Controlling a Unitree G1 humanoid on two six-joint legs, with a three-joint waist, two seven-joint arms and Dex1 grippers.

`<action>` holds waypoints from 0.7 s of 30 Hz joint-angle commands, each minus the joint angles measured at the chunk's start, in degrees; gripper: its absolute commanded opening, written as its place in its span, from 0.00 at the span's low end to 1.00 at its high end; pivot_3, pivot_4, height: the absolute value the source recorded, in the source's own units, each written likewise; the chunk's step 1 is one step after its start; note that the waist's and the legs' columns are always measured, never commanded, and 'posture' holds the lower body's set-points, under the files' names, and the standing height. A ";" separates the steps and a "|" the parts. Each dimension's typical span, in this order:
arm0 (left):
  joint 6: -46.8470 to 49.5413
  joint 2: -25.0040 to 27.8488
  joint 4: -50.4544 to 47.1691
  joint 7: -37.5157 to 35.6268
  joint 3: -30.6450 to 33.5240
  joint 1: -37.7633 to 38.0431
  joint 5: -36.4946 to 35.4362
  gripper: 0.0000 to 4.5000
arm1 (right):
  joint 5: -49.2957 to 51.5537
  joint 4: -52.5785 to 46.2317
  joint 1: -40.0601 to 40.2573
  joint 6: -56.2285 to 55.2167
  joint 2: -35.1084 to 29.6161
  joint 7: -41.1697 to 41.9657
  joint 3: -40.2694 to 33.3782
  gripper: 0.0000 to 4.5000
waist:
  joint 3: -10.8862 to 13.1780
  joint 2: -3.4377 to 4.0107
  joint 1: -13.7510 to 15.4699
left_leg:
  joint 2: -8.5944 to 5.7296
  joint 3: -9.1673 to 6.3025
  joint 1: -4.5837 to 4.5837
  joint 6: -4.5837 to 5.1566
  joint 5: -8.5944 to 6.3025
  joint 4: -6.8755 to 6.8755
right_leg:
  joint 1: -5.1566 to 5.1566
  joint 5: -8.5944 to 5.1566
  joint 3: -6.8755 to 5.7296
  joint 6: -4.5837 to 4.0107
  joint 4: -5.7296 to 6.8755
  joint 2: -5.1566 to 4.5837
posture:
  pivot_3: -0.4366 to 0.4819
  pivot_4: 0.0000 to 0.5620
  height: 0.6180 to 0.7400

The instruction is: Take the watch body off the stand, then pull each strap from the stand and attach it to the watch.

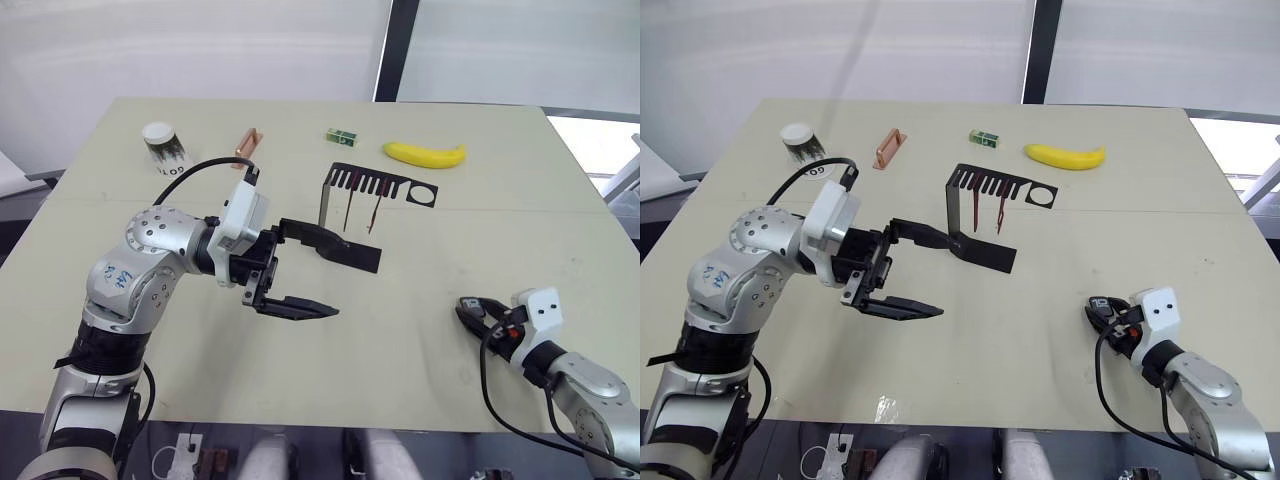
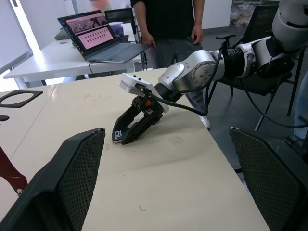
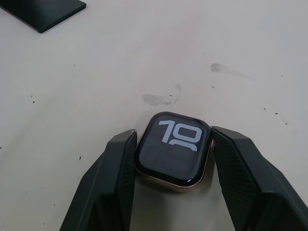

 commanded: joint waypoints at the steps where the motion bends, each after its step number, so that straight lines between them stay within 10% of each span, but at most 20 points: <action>1: -1.25 -0.17 0.21 -0.14 0.96 -0.34 0.05 1.00 | 0.24 0.29 0.57 0.59 0.06 0.97 -1.72 0.44 | 0.00 0.00 0.01 | 0.00 0.00 0.00 0.00 0.00 0.00 | 0.00 0.00 0.00 0.00 0.00 0.00 | 0.48 0.27 1.00; 6: -1.24 0.31 0.39 0.22 1.27 0.04 0.05 1.00 | 0.53 -1.38 1.84 0.79 -0.64 1.43 -3.12 0.96 | -0.01 0.01 0.06 | 0.00 0.00 0.01 0.00 0.00 0.02 | 0.00 0.00 0.00 0.00 0.01 0.00 | 0.48 0.27 1.00; 21: 2.49 11.71 4.45 9.29 20.66 26.32 1.14 1.00 | 13.77 -13.65 30.93 3.23 -5.21 19.67 -36.45 0.98 | -0.03 0.09 0.09 | 0.00 -0.04 0.21 0.18 -0.11 -0.18 | 0.27 -0.02 0.11 -0.03 -0.20 0.00 | 0.48 0.27 1.00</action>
